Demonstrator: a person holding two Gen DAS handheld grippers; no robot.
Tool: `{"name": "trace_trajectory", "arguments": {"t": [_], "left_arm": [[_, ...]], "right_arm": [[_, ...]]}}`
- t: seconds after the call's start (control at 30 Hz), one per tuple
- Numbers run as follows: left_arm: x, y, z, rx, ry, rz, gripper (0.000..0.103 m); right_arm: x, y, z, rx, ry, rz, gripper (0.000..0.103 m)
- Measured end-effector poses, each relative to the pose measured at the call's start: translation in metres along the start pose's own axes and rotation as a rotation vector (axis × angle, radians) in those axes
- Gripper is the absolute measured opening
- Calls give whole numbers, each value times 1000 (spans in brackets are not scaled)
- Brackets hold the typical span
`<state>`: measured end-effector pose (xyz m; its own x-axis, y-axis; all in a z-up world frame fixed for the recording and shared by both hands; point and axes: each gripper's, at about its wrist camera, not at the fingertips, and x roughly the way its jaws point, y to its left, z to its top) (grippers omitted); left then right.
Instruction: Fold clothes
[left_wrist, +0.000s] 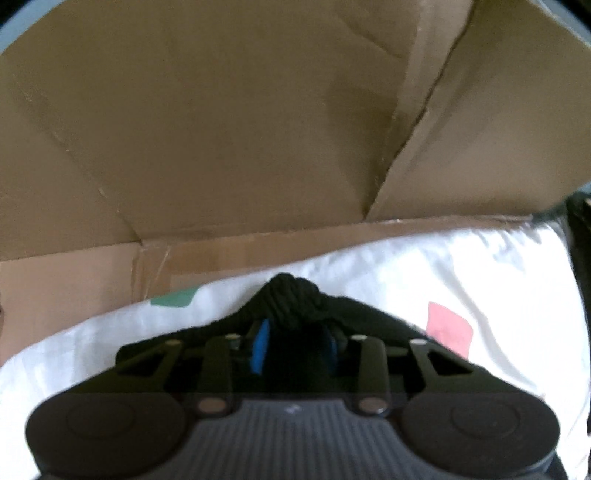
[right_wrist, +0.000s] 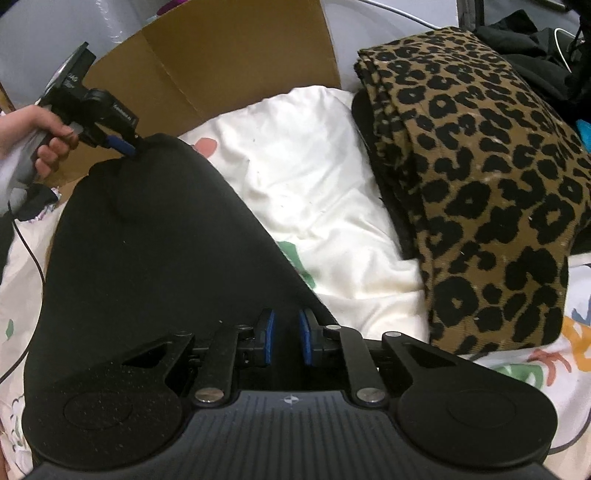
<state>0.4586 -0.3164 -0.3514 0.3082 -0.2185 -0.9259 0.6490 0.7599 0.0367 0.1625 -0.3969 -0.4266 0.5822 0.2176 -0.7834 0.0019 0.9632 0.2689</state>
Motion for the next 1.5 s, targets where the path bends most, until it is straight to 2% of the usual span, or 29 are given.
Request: {"name": "trace_trajectory", "arguments": {"t": [0.17, 0.3, 0.4, 0.6, 0.83, 0.97, 1.07, 1.13, 1.27, 1.37, 1.5], "left_arm": [[3, -7, 2, 49, -9, 28, 38], [-18, 1, 4, 63, 6, -2, 37], [-46, 9, -1, 88, -22, -56, 37], [-79, 17, -28, 164, -12, -100, 37], [-62, 31, -68, 199, 53, -65, 37], [-47, 47, -77, 152, 71, -63, 35], [-37, 54, -79, 139, 75, -59, 25], [-34, 54, -79, 139, 64, -46, 21], [-41, 55, -79, 125, 42, -50, 21], [-53, 53, -84, 134, 33, -81, 36], [-85, 51, -102, 155, 27, -114, 37]], "right_arm": [[0, -2, -4, -14, 6, -25, 16], [-5, 1, -4, -19, 6, -43, 16], [-10, 8, -1, -24, -13, -22, 15], [-13, 29, 4, -62, -37, 19, 14], [-4, 50, 1, -103, -14, 65, 16], [3, 51, -5, -128, 22, 41, 17], [6, 50, -10, -143, 47, 18, 17], [4, 45, -14, -148, 58, -1, 17], [-5, 38, -24, -156, 83, -27, 17], [-13, 33, -31, -171, 102, -43, 17], [-23, 31, -40, -226, 125, -70, 17]]}}
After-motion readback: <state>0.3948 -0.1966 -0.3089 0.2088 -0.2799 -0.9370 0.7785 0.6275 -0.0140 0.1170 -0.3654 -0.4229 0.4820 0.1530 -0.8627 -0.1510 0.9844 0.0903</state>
